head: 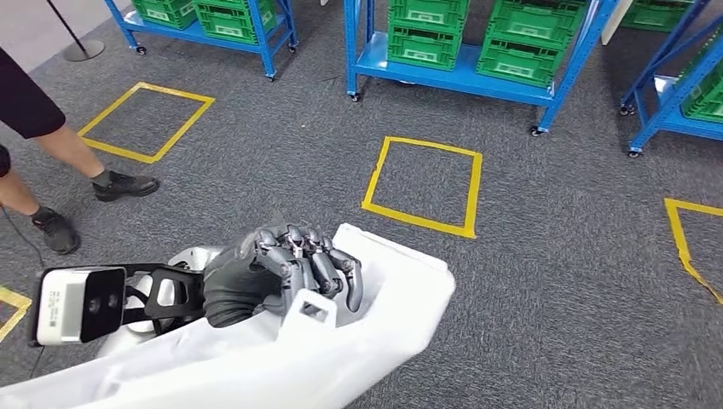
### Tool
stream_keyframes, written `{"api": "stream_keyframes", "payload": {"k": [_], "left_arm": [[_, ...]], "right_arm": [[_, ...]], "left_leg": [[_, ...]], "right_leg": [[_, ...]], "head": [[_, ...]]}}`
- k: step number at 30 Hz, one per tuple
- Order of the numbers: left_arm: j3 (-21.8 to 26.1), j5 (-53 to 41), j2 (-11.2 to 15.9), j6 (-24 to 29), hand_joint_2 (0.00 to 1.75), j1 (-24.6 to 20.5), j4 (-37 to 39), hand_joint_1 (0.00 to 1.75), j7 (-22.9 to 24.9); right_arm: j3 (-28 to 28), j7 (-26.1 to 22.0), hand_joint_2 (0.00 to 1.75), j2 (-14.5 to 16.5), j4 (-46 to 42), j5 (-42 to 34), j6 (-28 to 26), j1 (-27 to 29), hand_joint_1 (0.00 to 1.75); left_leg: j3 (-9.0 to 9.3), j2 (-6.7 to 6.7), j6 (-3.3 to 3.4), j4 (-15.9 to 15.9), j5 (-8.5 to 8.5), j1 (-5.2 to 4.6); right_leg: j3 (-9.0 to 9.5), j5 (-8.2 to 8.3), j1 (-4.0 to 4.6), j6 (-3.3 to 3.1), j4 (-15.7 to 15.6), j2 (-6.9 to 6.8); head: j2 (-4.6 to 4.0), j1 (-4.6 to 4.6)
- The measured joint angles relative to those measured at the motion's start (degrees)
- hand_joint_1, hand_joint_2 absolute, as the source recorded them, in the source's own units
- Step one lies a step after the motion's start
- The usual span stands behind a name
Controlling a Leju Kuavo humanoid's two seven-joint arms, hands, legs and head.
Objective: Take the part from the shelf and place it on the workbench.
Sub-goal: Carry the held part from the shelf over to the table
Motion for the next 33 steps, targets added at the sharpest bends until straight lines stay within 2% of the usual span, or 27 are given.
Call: {"api": "stream_keyframes", "payload": {"k": [2, 4, 6, 8, 9, 10, 11, 13, 14, 15, 16, 17, 18, 20, 21, 22, 23, 24, 25, 26, 27, 28, 29, 30, 31, 32, 33], "left_arm": [[-0.61, 0.24, -0.08, 0.03, 1.75, -0.18, 0.37, 1.75, 0.02], [-1.05, 0.43, -0.04, 0.33, 1.75, -0.37, 0.59, 1.75, 0.26], [-1.34, 0.74, 0.01, 0.72, 1.75, -0.61, 0.63, 1.75, 0.78], [-1.54, 1.29, 0.11, 1.00, 1.75, -0.70, 0.63, 1.75, 1.41], [-1.63, 1.54, 0.17, 1.07, 1.75, -0.69, 0.63, 1.75, 1.69], [-1.71, 1.78, 0.23, 1.09, 1.75, -0.69, 0.63, 1.75, 1.91], [-1.77, 2.04, 0.26, 1.08, 1.75, -0.70, 0.63, 1.75, 2.07], [-1.80, 2.57, 0.29, 0.91, 1.75, -0.86, 0.58, 1.75, 2.17], [-1.81, 2.80, 0.29, 0.78, 1.75, -1.02, 0.53, 1.75, 2.19], [-1.81, 2.93, 0.31, 0.66, 1.75, -1.18, 0.48, 1.75, 2.20], [-1.81, 3.00, 0.35, 0.54, 1.75, -1.29, 0.44, 1.75, 2.20], [-1.79, 3.04, 0.39, 0.44, 1.75, -1.35, 0.41, 1.75, 2.21], [-1.74, 3.07, 0.43, 0.31, 1.75, -1.33, 0.36, 1.75, 2.22], [-1.65, 3.01, 0.41, 0.05, 1.75, -1.37, 0.27, 1.75, 2.23], [-1.60, 2.78, 0.39, -0.03, 1.75, -1.29, 0.25, 1.75, 2.24], [-1.53, 2.44, 0.39, -0.04, 1.75, -1.08, 0.26, 1.75, 2.25], [-1.37, 2.03, 0.43, -0.06, 1.75, -0.66, 0.25, 1.75, 2.25], [-1.15, 1.64, 0.52, -0.09, 1.75, -0.14, 0.25, 1.75, 2.26], [-0.90, 1.38, 0.62, -0.23, 1.75, 0.31, 0.24, 1.75, 2.26], [-0.66, 1.25, 0.70, -0.45, 1.75, 0.62, 0.21, 1.75, 2.26], [-0.48, 1.21, 0.75, -0.78, 1.75, 0.78, 0.19, 1.75, 2.26], [-0.37, 1.28, 0.78, -1.20, 1.75, 0.82, 0.18, 1.75, 2.27], [-0.33, 1.42, 0.77, -1.56, 1.75, 0.81, 0.16, 1.75, 2.35], [-0.32, 1.65, 0.76, -1.95, 1.75, 0.77, 0.15, 1.75, 2.45], [-0.32, 1.97, 0.78, -2.25, 1.75, 0.75, 0.15, 1.75, 2.57], [-0.33, 2.33, 0.78, -2.50, 1.75, 0.70, 0.15, 1.75, 2.70], [-0.33, 2.67, 0.80, -2.74, 1.75, 0.67, 0.15, 1.75, 2.77]], "right_arm": [[3.48, -0.28, 0.00, 0.25, 0.27, -0.17, 0.07, -0.20, 0.00], [5.64, -0.35, 0.00, 0.56, 0.37, -0.48, -0.20, -0.34, 0.00], [6.89, -0.40, 0.00, 0.73, 0.41, -0.68, -0.68, -0.40, 0.00], [7.89, -0.42, 0.00, 0.82, 0.42, -0.64, -0.96, -0.35, 0.00], [8.34, -0.42, 0.00, 0.90, 0.42, -0.60, -1.04, -0.35, 0.00], [8.73, -0.42, 0.00, 1.02, 0.42, -0.55, -1.10, -0.39, 0.00], [9.11, -0.43, 0.00, 1.16, 0.42, -0.49, -1.17, -0.48, 0.00], [9.80, -0.52, 0.00, 1.50, 0.43, -0.36, -1.25, -0.66, 0.00], [10.12, -0.58, 0.00, 1.63, 0.43, -0.29, -1.26, -0.70, 0.00], [10.40, -0.58, 0.00, 1.73, 0.44, -0.26, -1.28, -0.74, 0.00], [10.59, -0.37, 0.00, 1.85, 0.44, -0.37, -1.38, -0.79, 0.00], [10.69, 0.04, 0.00, 1.88, 0.44, -0.63, -1.52, -0.91, 0.00], [10.73, 0.61, 0.00, 1.91, 0.44, -1.12, -1.75, -1.07, 0.00], [10.41, 2.39, 0.00, 1.88, 0.43, -3.06, -2.35, -1.18, 0.00], [9.91, 3.57, 0.00, 1.76, 0.41, -4.60, -2.75, -1.15, 0.00], [9.11, 4.96, 0.00, 1.67, 0.38, -6.58, -3.25, -1.06, 0.00], [7.82, 6.38, 0.00, 1.60, 0.33, -9.11, -3.84, -0.98, 0.00], [6.21, 7.66, 0.00, 1.58, 0.25, -11.75, -4.38, -0.94, 0.00], [4.32, 8.77, 0.00, 1.61, 0.12, -14.30, -4.82, -0.93, 0.00], [2.38, 9.64, 0.00, 1.64, -0.06, -16.31, -5.11, -0.93, 0.00], [0.64, 10.31, 0.00, 1.62, -0.27, -17.54, -5.25, -0.95, 0.00], [-0.86, 10.81, 0.00, 1.61, -0.45, -18.22, -5.30, -0.97, 0.00], [-2.07, 11.10, 0.00, 1.56, -0.61, -18.50, -5.28, -0.96, 0.00], [-3.09, 11.25, 0.00, 1.53, -0.73, -18.61, -5.18, -0.95, 0.00], [-3.84, 11.30, 0.00, 1.51, -0.81, -18.56, -5.00, -0.96, 0.00], [-4.36, 11.31, 0.00, 1.50, -0.89, -18.46, -4.83, -0.95, 0.00], [-4.69, 11.33, 0.00, 1.56, -0.97, -18.32, -4.68, -0.97, 0.00]], "left_leg": [[-0.80, -0.67, -0.46, 0.49, 0.18, 0.15], [-1.80, 1.16, -0.97, 2.23, -0.95, 0.24], [-4.28, 3.85, -1.42, 7.94, -4.20, 0.27], [-7.25, 4.65, -1.51, 15.09, -7.25, 0.33], [-7.83, 4.73, -1.34, 16.75, -7.62, 0.29], [-7.40, 4.80, -0.99, 16.29, -7.05, 0.19], [-5.82, 5.09, -0.39, 13.59, -5.66, -0.06], [-1.37, 7.41, 1.21, 5.58, -3.15, -1.10], [0.17, 8.52, 1.78, 2.64, -2.57, -1.69], [0.88, 9.19, 2.10, 1.09, -2.50, -2.14], [0.90, 9.00, 2.15, 0.68, -2.57, -2.36], [0.95, 8.20, 2.21, 0.30, -2.26, -2.43], [1.27, 7.47, 2.21, -0.27, -1.85, -2.29], [1.96, 6.12, 2.45, -1.55, -0.86, -1.87], [2.10, 5.44, 2.52, -1.91, -0.53, -1.67], [2.00, 4.69, 2.65, -2.00, -0.37, -1.61], [1.89, 3.89, 2.64, -2.00, -0.30, -1.61], [1.84, 3.04, 2.59, -1.98, -0.25, -1.61], [1.82, 2.20, 2.54, -1.92, -0.21, -1.60], [1.82, 1.35, 2.46, -1.77, -0.20, -1.55], [1.76, 0.52, 2.31, -1.48, -0.28, -1.50], [1.56, -0.29, 2.08, -1.08, -0.41, -1.52], [1.22, -1.06, 1.84, -0.56, -0.53, -1.54], [0.80, -1.69, 1.56, -0.16, -0.57, -1.54], [0.41, -2.29, 1.31, 0.07, -0.50, -1.55], [0.10, -2.85, 1.13, 0.22, -0.41, -1.49], [-0.19, -2.79, 0.88, 0.35, -0.47, -1.46]], "right_leg": [[-0.42, 0.19, 0.19, -1.15, 0.54, -0.80], [-0.65, 0.51, 0.24, -1.84, 0.61, -1.68], [-0.79, 0.71, 0.51, -2.21, 0.63, -2.57], [-0.91, 0.77, 0.88, -2.37, 0.65, -3.70], [-0.94, 0.78, 1.10, -2.41, 0.65, -4.35], [-0.96, 0.78, 1.35, -2.46, 0.64, -5.01], [-0.96, 0.77, 1.62, -2.47, 0.61, -5.65], [-0.90, 0.75, 2.02, -2.50, 0.54, -6.80], [-0.91, 0.75, 2.15, -2.50, 0.47, -7.46], [-0.90, 0.76, 2.22, -2.49, 0.39, -8.16], [-0.87, 0.77, 2.32, -2.46, 0.27, -8.93], [-0.73, 0.78, 2.33, -2.40, 0.09, -9.66], [-0.71, 0.62, 2.28, -2.36, 0.19, -9.50], [-1.80, -0.91, 2.16, -2.50, 2.73, -6.85], [-3.22, -2.34, 2.06, -2.67, 5.72, -4.97], [-4.96, -3.88, 2.03, -2.80, 9.41, -3.71], [-6.61, -5.04, 2.02, -2.75, 12.83, -3.14], [-7.68, -5.49, 1.96, -2.49, 14.90, -2.94], [-7.79, -5.03, 1.86, -2.02, 14.89, -2.86], [-6.79, -3.67, 1.67, -1.38, 12.55, -2.70], [-5.01, -1.81, 1.39, -0.72, 8.53, -2.07], [-3.36, -0.37, 1.19, -0.39, 4.87, -0.92], [-2.07, 0.66, 1.01, -0.47, 2.07, 0.06], [-1.46, 1.08, 0.97, -0.82, 0.66, 0.77], [-1.43, 1.03, 1.11, -1.34, 0.58, 0.87], [-1.38, 1.15, 1.07, -1.74, 0.51, 0.27], [-1.34, 1.22, 1.05, -2.03, 0.48, -0.33]], "head": [[0.00, -0.06], [0.00, -0.33], [0.00, -0.62], [0.00, -0.73], [0.00, -0.77], [0.00, -0.77], [0.00, -0.77], [0.00, -0.73], [0.00, -0.74], [0.00, -0.73], [0.00, -0.74], [0.00, -0.77], [0.00, -0.74], [0.00, -0.67], [0.00, -0.58], [0.00, -0.52], [0.00, -0.42], [0.00, -0.41], [0.00, -0.42], [0.00, -0.42], [0.00, -0.42], [0.00, -0.37], [0.00, -0.38], [0.00, -0.36], [0.00, -0.36], [0.00, -0.37], [0.00, -0.34]]}}
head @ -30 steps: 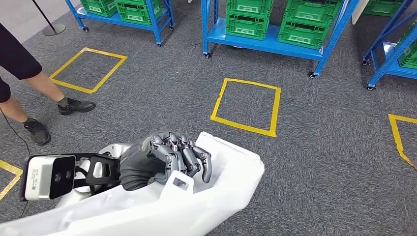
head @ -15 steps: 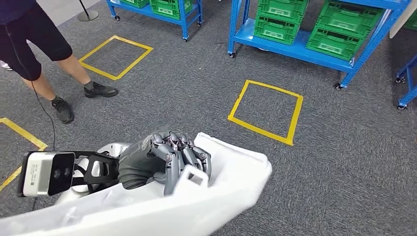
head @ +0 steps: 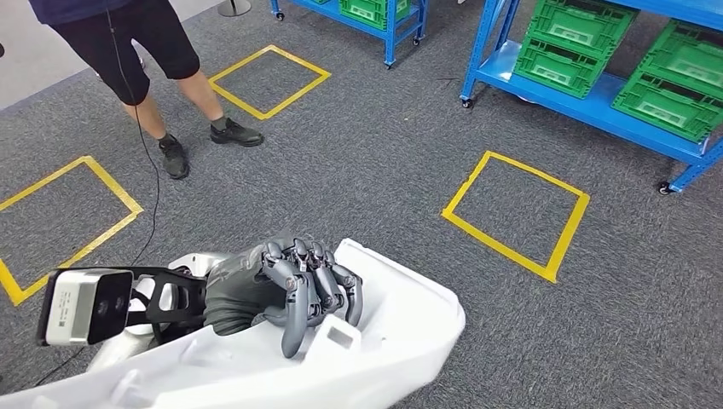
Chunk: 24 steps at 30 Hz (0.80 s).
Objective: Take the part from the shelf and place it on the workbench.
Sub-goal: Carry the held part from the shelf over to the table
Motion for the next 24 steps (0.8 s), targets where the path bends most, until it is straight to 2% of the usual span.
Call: {"api": "stream_keyframes", "payload": {"k": [1, 2, 4, 6, 7, 8, 9, 11, 12, 13, 15, 16, 18, 19, 20, 21, 22, 23, 24], "left_arm": [[-0.01, 0.34, 0.02, -0.19, 1.75, -0.11, 0.01, 1.75, 0.07], [-0.03, 0.63, 0.03, -0.40, 1.75, -0.27, 0.01, 1.75, 0.12], [-0.14, 1.15, 0.04, -0.74, 1.75, -0.57, 0.04, 1.75, 0.19], [-0.34, 1.74, 0.11, -0.94, 1.75, -0.64, 0.15, 1.75, 0.32], [-0.45, 2.18, 0.17, -1.01, 1.75, -0.67, 0.23, 1.75, 0.49], [-0.56, 2.68, 0.21, -1.06, 1.75, -0.79, 0.33, 1.75, 0.74], [-0.68, 3.15, 0.22, -1.08, 1.75, -1.01, 0.40, 1.75, 1.05], [-0.96, 3.77, 0.14, -0.96, 1.75, -1.69, 0.51, 1.75, 1.67], [-1.11, 3.92, 0.04, -0.80, 1.75, -2.05, 0.54, 1.75, 1.94], [-1.23, 3.97, -0.07, -0.52, 1.75, -2.28, 0.56, 1.75, 2.14], [-1.43, 3.87, -0.21, 0.25, 1.75, -2.50, 0.57, 1.75, 2.46], [-1.50, 3.82, -0.23, 0.63, 1.75, -2.50, 0.54, 1.75, 2.57], [-1.69, 3.84, -0.34, 1.11, 1.75, -2.87, 0.46, 1.75, 2.70], [-1.83, 3.88, -0.46, 1.26, 1.75, -3.04, 0.44, 1.75, 2.69], [-1.99, 3.89, -0.58, 1.44, 1.75, -3.20, 0.44, 1.75, 2.64], [-2.16, 3.87, -0.67, 1.63, 1.75, -3.21, 0.44, 1.75, 2.55], [-2.31, 3.85, -0.71, 1.85, 1.75, -3.17, 0.44, 1.75, 2.45], [-2.46, 3.82, -0.72, 2.06, 1.75, -3.15, 0.44, 1.75, 2.38], [-2.63, 3.82, -0.72, 2.19, 1.75, -3.18, 0.44, 1.75, 2.34]], "right_arm": [[-0.24, 0.00, 0.00, 0.01, -0.11, 0.11, 0.10, -0.03, 0.00], [-0.46, -0.03, 0.00, 0.05, -0.21, 0.17, 0.17, -0.02, 0.00], [-0.92, -0.13, 0.00, 0.04, -0.37, 0.27, 0.32, 0.18, 0.00], [-1.15, -0.42, 0.00, 0.00, -0.38, 0.73, 0.39, 0.48, 0.00], [-1.16, -0.70, 0.00, -0.01, -0.38, 1.11, 0.40, 0.54, 0.00], [-1.11, -1.06, 0.00, 0.02, -0.38, 1.62, 0.41, 0.52, 0.00], [-0.94, -1.36, 0.00, 0.09, -0.38, 2.23, 0.43, 0.46, 0.00], [-0.26, -1.80, 0.00, 0.25, -0.38, 3.69, 0.49, 0.45, 0.00], [0.24, -1.99, 0.00, 0.29, -0.38, 4.45, 0.57, 0.51, 0.00], [0.78, -2.24, 0.00, 0.34, -0.37, 5.11, 0.70, 0.60, 0.00], [1.83, -2.69, 0.00, 0.49, -0.36, 5.92, 0.98, 0.70, 0.00], [2.30, -2.79, 0.00, 0.60, -0.35, 6.14, 1.04, 0.66, 0.00], [3.05, -2.78, 0.00, 0.78, -0.33, 6.35, 1.15, 0.69, 0.00], [3.32, -2.69, 0.00, 0.81, -0.31, 6.41, 1.19, 0.80, 0.00], [3.51, -2.57, 0.00, 0.83, -0.30, 6.44, 1.23, 0.98, 0.00], [3.63, -2.44, 0.00, 0.85, -0.29, 6.47, 1.24, 1.14, 0.00], [3.76, -2.33, 0.00, 0.91, -0.29, 6.50, 1.24, 1.24, 0.00], [3.90, -2.28, 0.00, 0.96, -0.29, 6.56, 1.24, 1.26, 0.00], [4.09, -2.27, 0.00, 0.98, -0.30, 6.70, 1.24, 1.24, 0.00]], "left_leg": [[-0.42, 1.02, -0.32, 0.67, -0.46, -0.02], [-1.25, 2.66, -0.70, 2.32, -1.44, 0.05], [-4.52, 6.26, -1.51, 9.03, -4.70, 0.48], [-8.38, 7.33, -1.96, 16.38, -7.20, 1.10], [-9.20, 7.47, -2.03, 17.69, -7.16, 1.28], [-8.79, 7.59, -2.00, 16.58, -6.03, 1.40], [-7.08, 8.01, -1.82, 13.10, -4.11, 1.38], [-2.60, 10.45, -1.28, 4.52, -1.04, 0.83], [-1.07, 11.45, -1.03, 1.72, -0.41, 0.44], [-0.42, 12.01, -0.86, 0.48, -0.42, 0.09], [-0.28, 10.90, -0.42, -0.01, -0.34, -0.24], [0.01, 10.22, -0.14, -0.52, -0.07, -0.14], [0.81, 8.79, 0.56, -1.69, 0.57, 0.19], [1.06, 8.04, 0.76, -2.01, 0.78, 0.34], [1.12, 7.20, 0.92, -2.11, 0.85, 0.34], [1.12, 6.27, 0.96, -2.10, 0.85, 0.31], [1.15, 5.33, 0.97, -2.09, 0.84, 0.29], [1.22, 4.37, 0.97, -2.05, 0.83, 0.28], [1.31, 3.43, 0.92, -1.97, 0.79, 0.31]], "right_leg": [[0.10, 0.03, -0.08, -0.28, -0.05, -0.59], [0.21, 0.03, -0.17, -0.62, -0.12, -1.18], [0.34, -0.11, -0.03, -1.12, -0.15, -2.41], [0.37, -0.24, 0.14, -1.36, -0.13, -3.89], [0.39, -0.32, 0.21, -1.44, -0.13, -4.62], [0.45, -0.40, 0.28, -1.49, -0.13, -5.31], [0.55, -0.49, 0.35, -1.51, -0.15, -5.96], [0.79, -0.75, 0.61, -1.39, -0.22, -7.11], [0.86, -0.86, 0.75, -1.26, -0.28, -7.66], [0.93, -0.95, 0.87, -1.10, -0.35, -8.22], [1.26, -0.99, 0.93, -0.70, -0.71, -9.47], [1.39, -1.14, 0.85, -0.51, -0.72, -9.22], [0.36, -2.49, 0.67, -0.54, 1.78, -6.34], [-1.26, -3.78, 0.57, -0.77, 4.94, -4.39], [-3.42, -5.23, 0.54, -0.97, 9.01, -3.12], [-5.63, -6.37, 0.55, -1.00, 12.89, -2.61], [-7.25, -6.77, 0.53, -0.81, 15.36, -2.44], [-7.84, -6.19, 0.46, -0.40, 15.61, -2.36], [-7.22, -4.69, 0.33, 0.16, 13.39, -2.19]], "head": [[0.00, -0.16], [0.00, -0.36], [0.00, -0.77], [0.00, -0.81], [0.00, -0.84], [0.00, -0.84], [0.00, -0.85], [0.00, -0.82], [0.00, -0.81], [0.00, -0.79], [0.00, -0.81], [0.00, -0.79], [0.00, -0.67], [0.00, -0.55], [0.00, -0.48], [0.00, -0.38], [0.00, -0.37], [0.00, -0.36], [0.00, -0.35]]}}
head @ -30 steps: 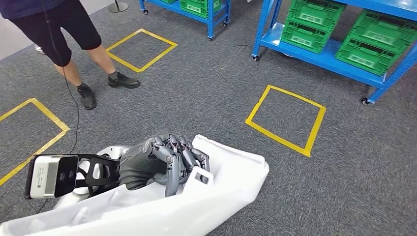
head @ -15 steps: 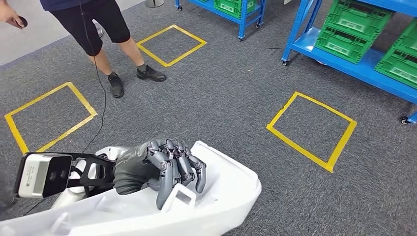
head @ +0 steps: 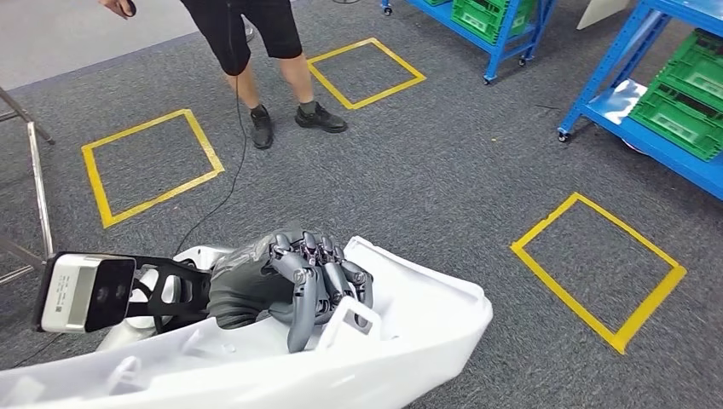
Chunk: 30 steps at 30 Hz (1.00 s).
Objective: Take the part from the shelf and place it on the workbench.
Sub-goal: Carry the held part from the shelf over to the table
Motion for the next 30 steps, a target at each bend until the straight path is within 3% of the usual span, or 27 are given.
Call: {"api": "stream_keyframes", "payload": {"k": [2, 3, 5, 7, 9, 11, 13, 14, 15, 16, 18, 20, 22, 24, 26, 27, 29, 30], "left_arm": [[-0.42, 0.12, 0.00, -0.12, 1.75, -0.16, 0.05, 1.75, 0.01], [-0.66, 0.30, 0.01, -0.37, 1.75, -0.24, 0.12, 1.75, -0.01], [-1.02, 0.89, 0.07, -0.98, 1.75, -0.32, 0.37, 1.75, -0.14], [-1.17, 1.45, 0.22, -1.43, 1.75, -0.28, 0.64, 1.75, -0.37], [-1.18, 1.85, 0.43, -1.83, 1.75, -0.35, 0.81, 1.75, -0.60], [-1.19, 2.12, 0.61, -2.17, 1.75, -0.38, 0.96, 1.75, -0.74], [-1.20, 2.24, 0.86, -2.37, 1.75, -0.20, 1.24, 1.75, -0.79], [-1.20, 2.26, 1.01, -2.44, 1.75, -0.12, 1.39, 1.75, -0.79], [-1.20, 2.28, 1.13, -2.47, 1.75, -0.07, 1.51, 1.75, -0.80], [-1.19, 2.33, 1.22, -2.52, 1.75, -0.07, 1.58, 1.75, -0.81], [-1.18, 2.43, 1.36, -2.73, 1.75, -0.12, 1.64, 1.75, -0.88], [-1.17, 2.50, 1.48, -2.98, 1.75, -0.11, 1.72, 1.75, -0.99], [-1.16, 2.55, 1.62, -3.13, 1.75, 0.01, 1.82, 1.75, -1.14], [-1.16, 2.58, 1.68, -3.26, 1.75, 0.00, 1.97, 1.75, -1.34], [-1.18, 2.55, 1.62, -3.56, 1.75, 0.07, 2.24, 1.75, -1.84], [-1.19, 2.45, 1.59, -3.75, 1.75, 0.23, 2.44, 1.75, -2.21], [-1.13, 2.04, 1.60, -4.12, 1.75, 0.75, 2.89, 1.75, -3.14], [-1.07, 1.75, 1.60, -4.26, 1.75, 0.96, 3.07, 1.75, -3.54]], "right_arm": [[0.45, -0.16, 0.00, -0.07, -0.01, 0.44, 0.02, -0.09, 0.00], [0.67, -0.30, 0.00, -0.11, -0.01, 0.65, 0.05, -0.14, 0.00], [1.03, -0.59, 0.00, -0.09, 0.01, 0.87, 0.13, -0.29, 0.00], [1.40, -0.86, 0.00, 0.07, 0.00, 1.01, 0.25, -0.57, 0.00], [1.81, -1.08, 0.00, 0.21, -0.01, 1.18, 0.45, -0.78, 0.00], [2.08, -1.14, 0.00, 0.35, 0.01, 1.35, 0.63, -0.71, 0.00], [2.24, -1.07, 0.00, 0.49, 0.03, 1.49, 0.70, -0.54, 0.00], [2.29, -1.04, 0.00, 0.56, 0.03, 1.52, 0.70, -0.53, 0.00], [2.33, -1.02, 0.00, 0.64, 0.03, 1.54, 0.72, -0.57, 0.00], [2.37, -1.02, 0.00, 0.77, 0.03, 1.57, 0.73, -0.64, 0.00], [2.57, -1.02, 0.00, 1.14, 0.05, 1.70, 0.75, -0.71, 0.00], [2.87, -0.99, 0.00, 1.53, 0.10, 1.88, 0.72, -0.70, 0.00], [3.20, -0.94, 0.00, 1.94, 0.11, 2.06, 0.67, -0.77, 0.00], [3.48, -0.98, 0.00, 2.24, 0.13, 2.19, 0.59, -0.83, 0.00], [3.61, -1.14, 0.00, 2.21, 0.16, 2.32, 0.46, -0.65, 0.00], [3.67, -1.20, 0.00, 2.09, 0.18, 2.44, 0.43, -0.51, 0.00], [3.85, -1.22, 0.00, 1.78, 0.21, 2.73, 0.34, -0.27, 0.00], [3.94, -1.21, 0.00, 1.60, 0.22, 2.80, 0.29, -0.22, 0.00]], "left_leg": [[-0.03, -1.80, -0.37, 0.56, -0.27, -0.02], [-0.23, -2.59, -0.65, 0.96, -0.48, -0.08], [-0.72, -3.78, -1.14, 1.50, -0.72, -0.11], [-1.09, -4.14, -1.52, 1.74, -0.86, 0.08], [-2.32, -1.23, -2.17, 4.15, -2.33, 0.15], [-5.69, 2.58, -2.88, 10.89, -5.58, 0.44], [-9.47, 3.66, -3.27, 17.67, -7.78, 0.99], [-10.17, 3.80, -3.34, 18.52, -7.49, 1.16], [-9.60, 4.05, -3.30, 17.00, -6.20, 1.25], [-7.80, 4.77, -3.11, 13.32, -4.25, 1.20], [-3.56, 8.09, -2.43, 5.27, -1.43, 0.51], [-1.84, 9.87, -1.86, 1.91, -0.97, -0.28], [-1.48, 8.29, -1.41, 1.25, -0.70, -0.29], [-0.33, 6.59, -0.79, -0.16, 0.01, 0.07], [0.41, 4.86, -0.41, -0.93, 0.46, 0.32], [0.44, 3.95, -0.33, -0.89, 0.50, 0.36], [0.49, 1.84, -0.41, -0.82, 0.43, 0.44], [0.53, 0.77, -0.55, -0.69, 0.33, 0.54]], "right_leg": [[3.14, 3.88, -0.44, 0.97, -8.04, 1.94], [4.47, 5.21, -0.60, 0.90, -11.11, 2.78], [5.47, 6.07, -0.44, 0.04, -13.18, 3.32], [5.69, 6.22, -0.25, -0.73, -13.29, 2.06], [5.97, 6.19, -0.26, -1.39, -13.45, 0.91], [6.19, 5.98, -0.03, -1.98, -13.49, -0.37], [6.26, 5.77, 0.27, -2.30, -13.48, -1.94], [6.30, 5.66, 0.37, -2.36, -13.48, -2.73], [6.40, 5.54, 0.46, -2.41, -13.48, -3.48], [6.57, 5.40, 0.53, -2.40, -13.49, -4.17], [7.00, 5.06, 0.74, -2.19, -13.56, -5.38], [7.35, 4.72, 0.83, -1.75, -13.71, -6.66], [7.70, 4.45, 0.77, -1.32, -13.96, -7.81], [7.44, 3.46, 0.58, -1.29, -12.54, -5.68], [4.71, 1.00, 0.40, -1.67, -6.69, -1.87], [2.59, -0.32, 0.37, -1.76, -2.81, -0.90], [-0.44, -1.01, 0.19, -1.24, 1.53, -0.35], [-0.45, 0.07, 0.01, -0.62, 0.46, -0.25]], "head": [[0.00, 0.03], [0.00, 0.01], [0.00, -0.02], [0.00, -0.02], [0.00, -0.26], [0.00, -0.62], [0.00, -0.73], [0.00, -0.74], [0.00, -0.74], [0.00, -0.74], [0.00, -0.69], [0.00, -0.72], [0.01, -0.80], [0.01, -0.76], [0.00, -0.53], [0.00, -0.46], [0.00, -0.33], [0.00, -0.33]]}}
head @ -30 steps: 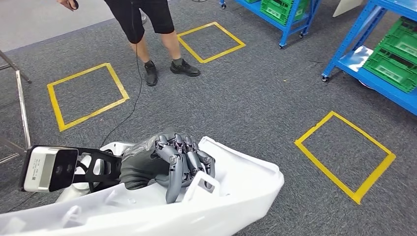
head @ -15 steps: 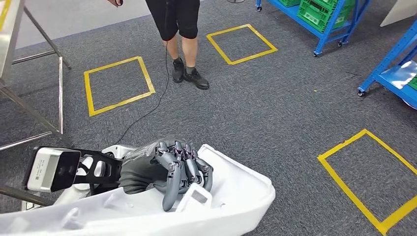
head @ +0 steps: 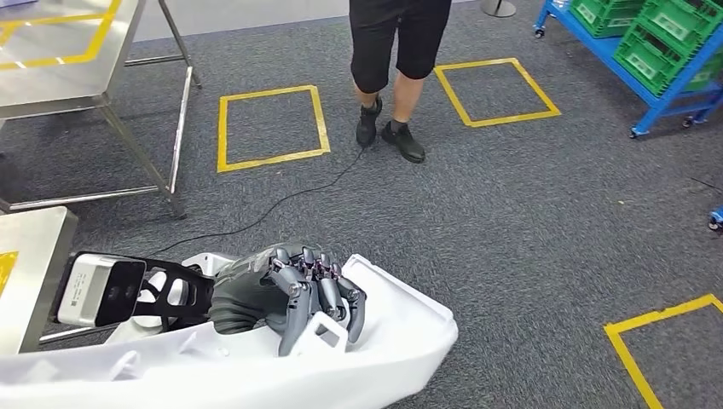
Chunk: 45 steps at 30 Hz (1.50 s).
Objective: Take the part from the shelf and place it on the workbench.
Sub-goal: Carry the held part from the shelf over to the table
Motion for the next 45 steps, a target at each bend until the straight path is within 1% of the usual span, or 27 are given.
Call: {"api": "stream_keyframes", "payload": {"k": [2, 3, 5, 7, 9, 11, 13, 14, 15, 16, 18, 20, 21, 23, 25, 27, 29, 30, 31, 33, 34, 36, 38, 40, 42, 44, 45], "left_arm": [[0.15, -0.49, 0.00, -0.26, 1.75, 0.21, 0.28, 1.75, -0.57], [0.26, -0.62, -0.01, -0.42, 1.75, 0.27, 0.40, 1.75, -0.74], [0.45, -0.86, -0.05, -0.62, 1.75, 0.48, 0.59, 1.75, -0.92], [0.77, -1.27, 0.02, -0.26, 1.75, 0.96, 0.67, 1.75, -1.06], [1.37, -1.57, 0.29, 0.27, 1.75, 1.48, 0.67, 1.75, -1.29], [1.83, -1.63, 0.55, 0.41, 1.75, 1.76, 0.67, 1.75, -1.52], [1.96, -1.63, 0.74, 0.40, 1.75, 2.09, 0.71, 1.75, -1.64], [1.97, -1.63, 0.82, 0.37, 1.75, 2.26, 0.75, 1.75, -1.66], [1.97, -1.63, 0.89, 0.29, 1.75, 2.35, 0.79, 1.75, -1.67], [1.96, -1.62, 0.91, 0.18, 1.75, 2.34, 0.82, 1.75, -1.66], [1.89, -1.44, 0.79, -0.12, 1.75, 1.97, 0.88, 1.75, -1.52], [1.70, -1.23, 0.41, -0.35, 1.75, 1.26, 1.07, 1.75, -1.31], [1.57, -1.19, 0.22, -0.41, 1.75, 0.99, 1.20, 1.75, -1.22], [1.32, -1.20, -0.05, -0.46, 1.75, 0.77, 1.39, 1.75, -0.99], [0.90, -1.14, -0.39, -0.27, 1.75, 0.24, 1.53, 1.75, -0.73], [0.26, -1.00, -0.75, 0.07, 1.75, -0.41, 1.67, 1.75, -0.58], [-0.28, -0.86, -0.87, 0.26, 1.75, -0.51, 1.81, 1.75, -0.47], [-0.47, -0.78, -0.85, 0.28, 1.75, -0.48, 1.88, 1.75, -0.44], [-0.63, -0.70, -0.84, 0.30, 1.75, -0.48, 1.92, 1.75, -0.41], [-0.90, -0.60, -0.80, 0.28, 1.75, -0.51, 1.94, 1.75, -0.41], [-1.00, -0.57, -0.80, 0.25, 1.75, -0.53, 1.94, 1.75, -0.41], [-1.20, -0.56, -0.74, 0.09, 1.75, -0.53, 1.94, 1.75, -0.47], [-1.34, -0.59, -0.63, 0.02, 1.75, -0.45, 1.93, 1.75, -0.63], [-1.33, -0.62, -0.48, 0.04, 1.75, -0.44, 1.92, 1.75, -0.81], [-1.27, -0.63, -0.32, 0.04, 1.75, -0.41, 1.90, 1.75, -0.96], [-1.20, -0.70, -0.12, 0.04, 1.75, -0.12, 1.90, 1.75, -1.04], [-1.16, -0.79, 0.00, 0.05, 1.75, 0.02, 1.90, 1.75, -1.06]], "right_arm": [[0.22, 0.03, 0.00, -0.48, 0.02, 0.05, 0.03, 0.03, 0.00], [0.36, 0.03, 0.00, -0.72, 0.08, 0.10, 0.14, 0.05, 0.00], [0.67, -0.02, 0.00, -1.19, 0.20, 0.36, 0.39, 0.00, 0.00], [1.18, -0.31, 0.00, -1.78, 0.27, 1.17, 0.98, -0.14, 0.00], [1.91, -1.22, 0.00, -2.91, 0.35, 2.07, 2.22, 0.06, 0.00], [2.44, -2.21, 0.00, -4.46, 0.46, 2.42, 3.33, 0.74, 0.00], [2.73, -2.58, 0.00, -5.73, 0.57, 2.58, 3.77, 1.35, 0.00], [2.86, -2.57, 0.00, -6.19, 0.62, 2.60, 3.81, 1.46, 0.00], [2.97, -2.49, 0.00, -6.45, 0.67, 2.53, 3.84, 1.47, 0.00], [3.04, -2.33, 0.00, -6.58, 0.72, 2.35, 3.89, 1.45, 0.00], [3.08, -2.04, 0.00, -6.37, 0.83, 1.77, 3.99, 1.43, 0.00], [3.07, -1.98, 0.00, -6.06, 0.99, 1.17, 4.07, 1.45, 0.00], [3.07, -1.99, 0.00, -5.92, 1.08, 0.94, 4.07, 1.43, 0.00], [3.07, -1.92, 0.00, -5.84, 1.13, 0.65, 3.97, 1.29, 0.00], [3.07, -1.56, 0.00, -5.73, 1.17, 0.64, 3.68, 1.32, 0.00], [3.07, -0.91, 0.00, -5.55, 1.22, 0.72, 3.52, 1.48, 0.00], [3.07, -0.44, 0.00, -5.29, 1.28, 0.75, 3.69, 1.55, 0.00], [3.07, -0.35, 0.00, -5.17, 1.31, 0.74, 3.79, 1.56, 0.00], [3.07, -0.28, 0.00, -5.09, 1.32, 0.73, 3.85, 1.56, 0.00], [3.07, -0.26, 0.00, -4.86, 1.35, 0.68, 3.85, 1.53, 0.00], [3.07, -0.38, 0.00, -4.70, 1.38, 0.63, 3.80, 1.47, 0.00], [3.06, -0.79, 0.00, -4.03, 1.43, 0.50, 3.40, 1.20, 0.00], [3.05, -1.09, 0.00, -3.22, 1.41, 0.42, 2.77, 0.83, 0.00], [3.07, -1.24, 0.00, -2.49, 1.40, 0.41, 2.42, 0.75, 0.00], [3.07, -1.51, 0.00, -2.13, 1.40, 0.44, 2.37, 0.93, 0.00], [3.07, -1.86, 0.00, -2.01, 1.40, 0.51, 2.37, 1.08, 0.00], [3.07, -2.01, 0.00, -1.96, 1.40, 0.56, 2.37, 1.10, 0.00]], "left_leg": [[-0.04, -1.90, -0.64, 0.71, -0.48, 0.31], [-0.30, -2.74, -1.11, 1.38, -0.89, 0.36], [-0.99, -4.01, -1.88, 2.36, -1.46, 0.41], [-1.37, -4.79, -2.25, 2.60, -1.57, 0.60], [-2.16, -2.45, -2.66, 4.06, -2.41, 0.55], [-5.12, 1.51, -3.07, 9.86, -5.15, 0.50], [-9.28, 3.01, -3.16, 17.51, -7.91, 0.75], [-10.46, 3.13, -3.01, 19.30, -8.06, 0.78], [-10.58, 3.21, -2.72, 19.07, -7.29, 0.70], [-9.42, 3.46, -2.22, 16.54, -5.64, 0.43], [-5.18, 6.25, -0.58, 8.60, -2.33, -0.94], [-2.61, 8.95, 0.67, 3.67, -1.26, -2.26], [-2.42, 9.07, 0.87, 3.11, -1.46, -2.53], [-1.67, 7.36, 1.15, 1.85, -0.92, -2.37], [-0.40, 5.68, 1.36, 0.11, 0.04, -1.71], [0.13, 4.04, 1.36, -0.56, 0.69, -1.07], [0.15, 2.20, 1.17, -0.51, 0.80, -0.64], [0.16, 1.21, 0.92, -0.41, 0.73, -0.37], [0.18, 0.26, 0.54, -0.18, 0.59, -0.05], [-0.19, -1.45, -0.69, 1.04, -0.11, 0.55], [-0.62, -2.16, -1.36, 1.87, -0.60, 0.71], [-1.42, -3.22, -2.33, 2.92, -1.23, 0.93], [-1.66, -3.48, -2.70, 3.14, -1.36, 1.24], [-2.78, -1.01, -3.06, 5.33, -2.61, 1.29], [-6.12, 2.12, -3.40, 11.72, -5.64, 1.25], [-9.91, 3.03, -3.46, 18.46, -7.85, 1.34], [-10.68, 3.14, -3.32, 19.43, -7.60, 1.32]], "right_leg": [[2.54, 3.78, -0.66, 1.53, -7.03, 1.20], [3.96, 5.27, -0.93, 1.82, -10.32, 2.28], [5.17, 6.38, -1.01, 1.19, -12.97, 3.69], [5.20, 6.33, -0.72, 0.10, -12.76, 2.97], [5.47, 6.27, -0.64, -0.52, -12.85, 1.84], [5.75, 6.03, -0.35, -1.15, -12.90, 0.53], [5.87, 5.75, 0.17, -1.63, -12.89, -0.95], [5.93, 5.62, 0.44, -1.80, -12.89, -1.69], [6.03, 5.49, 0.70, -1.94, -12.89, -2.37], [6.24, 5.33, 0.95, -2.06, -12.90, -3.04], [6.84, 4.95, 1.25, -2.13, -13.01, -4.34], [7.25, 4.67, 1.33, -1.95, -13.26, -5.79], [7.41, 4.59, 1.33, -1.78, -13.43, -6.61], [7.89, 4.42, 1.34, -1.57, -13.72, -7.46], [7.12, 3.31, 1.28, -1.54, -11.52, -4.76], [3.75, 0.84, 0.99, -1.47, -4.96, -1.13], [0.16, -0.66, 0.46, -0.75, 1.10, -0.11], [-0.47, -0.18, 0.03, -0.01, 1.47, -0.03], [-0.02, 1.11, -0.47, 0.91, -0.29, 0.06], [2.91, 4.63, -1.56, 2.82, -7.66, 1.73], [4.12, 5.81, -1.86, 2.96, -10.48, 2.55], [4.96, 6.51, -1.78, 1.97, -12.40, 3.25], [5.09, 6.50, -1.48, 0.71, -12.38, 2.05], [5.33, 6.43, -1.41, -0.03, -12.44, 0.94], [5.51, 6.19, -1.15, -0.58, -12.46, -0.23], [5.58, 5.92, -0.77, -0.92, -12.44, -1.57], [5.68, 5.77, -0.56, -1.03, -12.44, -2.27]], "head": [[0.00, 0.03], [0.00, 0.14], [0.00, 0.31], [0.00, 0.35], [0.00, 0.18], [0.00, -0.14], [0.00, -0.27], [0.00, -0.28], [0.00, -0.27], [0.00, -0.28], [0.00, -0.23], [0.00, -0.22], [0.00, -0.24], [0.00, -0.27], [0.00, -0.24], [0.00, -0.10], [0.00, 0.02], [0.00, 0.01], [0.00, 0.01], [0.00, 0.14], [0.00, 0.29], [0.00, 0.56], [0.00, 0.59], [0.00, 0.34], [0.00, 0.09], [0.00, 0.05], [0.00, 0.04]]}}
